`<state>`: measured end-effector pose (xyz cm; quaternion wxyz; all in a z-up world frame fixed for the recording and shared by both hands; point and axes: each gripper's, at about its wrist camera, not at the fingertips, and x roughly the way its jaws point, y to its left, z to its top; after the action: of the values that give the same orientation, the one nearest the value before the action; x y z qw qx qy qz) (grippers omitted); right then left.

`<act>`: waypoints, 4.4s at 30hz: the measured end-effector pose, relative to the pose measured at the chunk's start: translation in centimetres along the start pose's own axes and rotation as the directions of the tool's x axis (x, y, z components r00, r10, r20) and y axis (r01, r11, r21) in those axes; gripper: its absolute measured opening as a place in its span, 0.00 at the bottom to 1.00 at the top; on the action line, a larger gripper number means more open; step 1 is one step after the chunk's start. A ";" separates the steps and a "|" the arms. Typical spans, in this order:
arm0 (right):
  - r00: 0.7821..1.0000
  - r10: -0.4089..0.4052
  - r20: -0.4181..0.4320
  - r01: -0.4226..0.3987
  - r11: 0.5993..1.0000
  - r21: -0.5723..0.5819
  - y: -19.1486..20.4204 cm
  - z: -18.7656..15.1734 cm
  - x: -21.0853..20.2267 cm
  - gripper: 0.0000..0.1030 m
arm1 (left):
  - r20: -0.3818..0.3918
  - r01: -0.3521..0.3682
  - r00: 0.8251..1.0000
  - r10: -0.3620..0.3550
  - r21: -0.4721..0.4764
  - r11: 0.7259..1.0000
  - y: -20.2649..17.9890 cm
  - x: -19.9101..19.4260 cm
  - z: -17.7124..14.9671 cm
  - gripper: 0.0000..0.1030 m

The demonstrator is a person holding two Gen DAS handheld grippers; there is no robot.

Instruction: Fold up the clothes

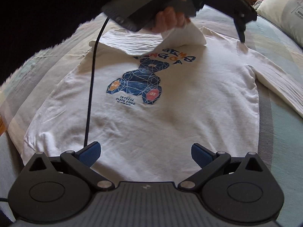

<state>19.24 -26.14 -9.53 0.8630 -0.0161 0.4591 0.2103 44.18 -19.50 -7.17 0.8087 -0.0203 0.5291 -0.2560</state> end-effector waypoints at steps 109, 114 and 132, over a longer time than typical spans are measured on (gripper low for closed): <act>0.870 -0.475 0.132 0.492 0.854 -0.170 0.3 13.6 11.8 1.00 | 0.368 -0.076 0.928 0.053 0.049 0.996 19.6 -12.7 -16.9 0.98; 0.859 -0.497 0.127 0.513 0.833 -0.210 0.9 14.9 13.4 1.00 | 0.372 -0.082 0.926 0.058 0.051 0.995 19.5 -12.7 -17.0 0.98; 0.984 0.046 0.172 -0.092 0.958 0.273 -11.1 15.6 11.2 1.00 | 0.355 -0.059 0.934 0.041 0.039 0.997 20.0 -11.8 -16.8 0.98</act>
<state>41.21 -28.87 -11.33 0.8835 0.1393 0.4121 0.1739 33.87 7.03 -10.68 0.8973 -0.0327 0.3689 -0.2404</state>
